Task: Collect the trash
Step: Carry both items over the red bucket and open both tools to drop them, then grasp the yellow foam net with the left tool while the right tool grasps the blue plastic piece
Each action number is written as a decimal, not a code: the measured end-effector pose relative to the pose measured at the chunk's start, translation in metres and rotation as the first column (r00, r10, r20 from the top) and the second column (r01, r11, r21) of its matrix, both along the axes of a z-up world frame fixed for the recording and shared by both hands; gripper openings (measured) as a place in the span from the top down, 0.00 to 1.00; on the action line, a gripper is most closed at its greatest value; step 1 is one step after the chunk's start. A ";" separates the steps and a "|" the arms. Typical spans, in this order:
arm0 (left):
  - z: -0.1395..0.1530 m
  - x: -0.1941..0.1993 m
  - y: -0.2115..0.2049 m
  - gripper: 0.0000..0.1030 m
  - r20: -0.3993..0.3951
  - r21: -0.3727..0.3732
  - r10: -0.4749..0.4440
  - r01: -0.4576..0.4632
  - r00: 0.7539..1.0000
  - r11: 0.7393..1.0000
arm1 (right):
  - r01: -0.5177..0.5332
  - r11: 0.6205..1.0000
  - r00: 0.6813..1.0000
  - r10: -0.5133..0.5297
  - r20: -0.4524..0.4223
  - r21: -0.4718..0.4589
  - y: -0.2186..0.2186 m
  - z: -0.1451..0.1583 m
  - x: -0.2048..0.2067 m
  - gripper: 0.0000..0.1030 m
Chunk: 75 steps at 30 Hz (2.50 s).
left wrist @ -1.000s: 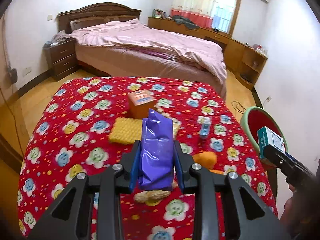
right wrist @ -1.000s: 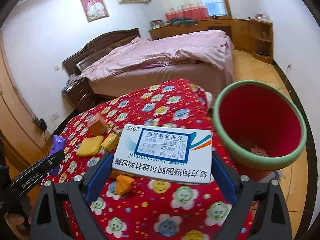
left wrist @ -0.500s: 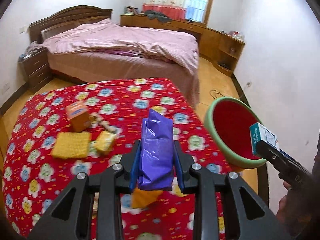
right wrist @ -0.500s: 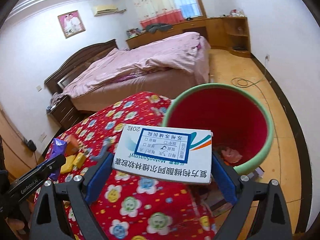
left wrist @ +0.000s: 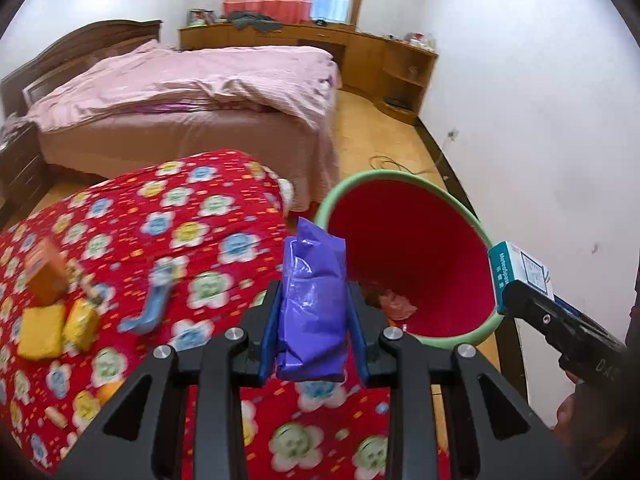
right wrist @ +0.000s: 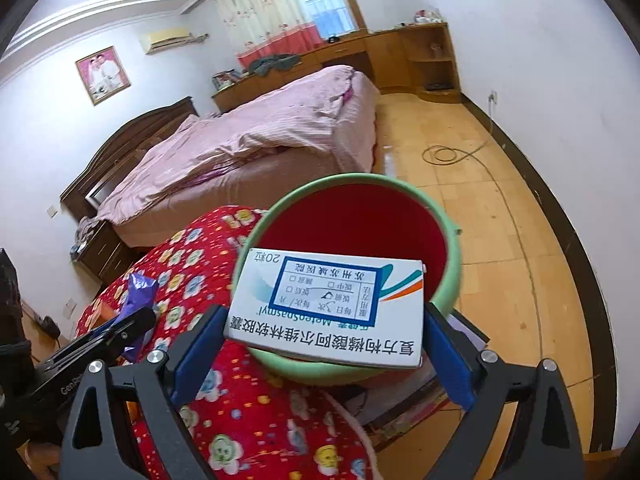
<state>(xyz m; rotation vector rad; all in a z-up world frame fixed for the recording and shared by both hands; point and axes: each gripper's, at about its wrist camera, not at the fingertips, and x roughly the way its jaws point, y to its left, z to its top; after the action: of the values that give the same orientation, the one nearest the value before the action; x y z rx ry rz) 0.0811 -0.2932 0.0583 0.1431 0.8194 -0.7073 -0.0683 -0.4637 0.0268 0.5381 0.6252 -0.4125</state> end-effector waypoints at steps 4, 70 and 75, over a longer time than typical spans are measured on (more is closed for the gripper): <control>-0.010 0.004 -0.031 0.70 -0.011 0.021 -0.044 0.044 0.999 0.999 | 0.030 0.999 0.999 -0.029 -0.014 0.016 -0.016 -0.004 -0.005 0.07; 0.002 0.029 0.047 0.51 -0.036 0.040 0.166 -0.164 0.986 0.986 | -0.055 0.998 0.998 0.055 0.006 0.041 -0.001 -0.001 0.039 0.02; 0.005 0.026 0.076 0.51 -0.024 0.039 0.208 -0.207 0.978 0.977 | -0.098 0.994 0.995 0.097 0.028 0.037 0.023 0.002 0.040 0.02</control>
<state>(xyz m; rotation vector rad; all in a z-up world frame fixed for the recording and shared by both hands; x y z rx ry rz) 0.1067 -0.2174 0.0634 0.0785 0.8607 -0.4984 -0.0282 -0.4411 0.0291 0.5464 0.6327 -0.3015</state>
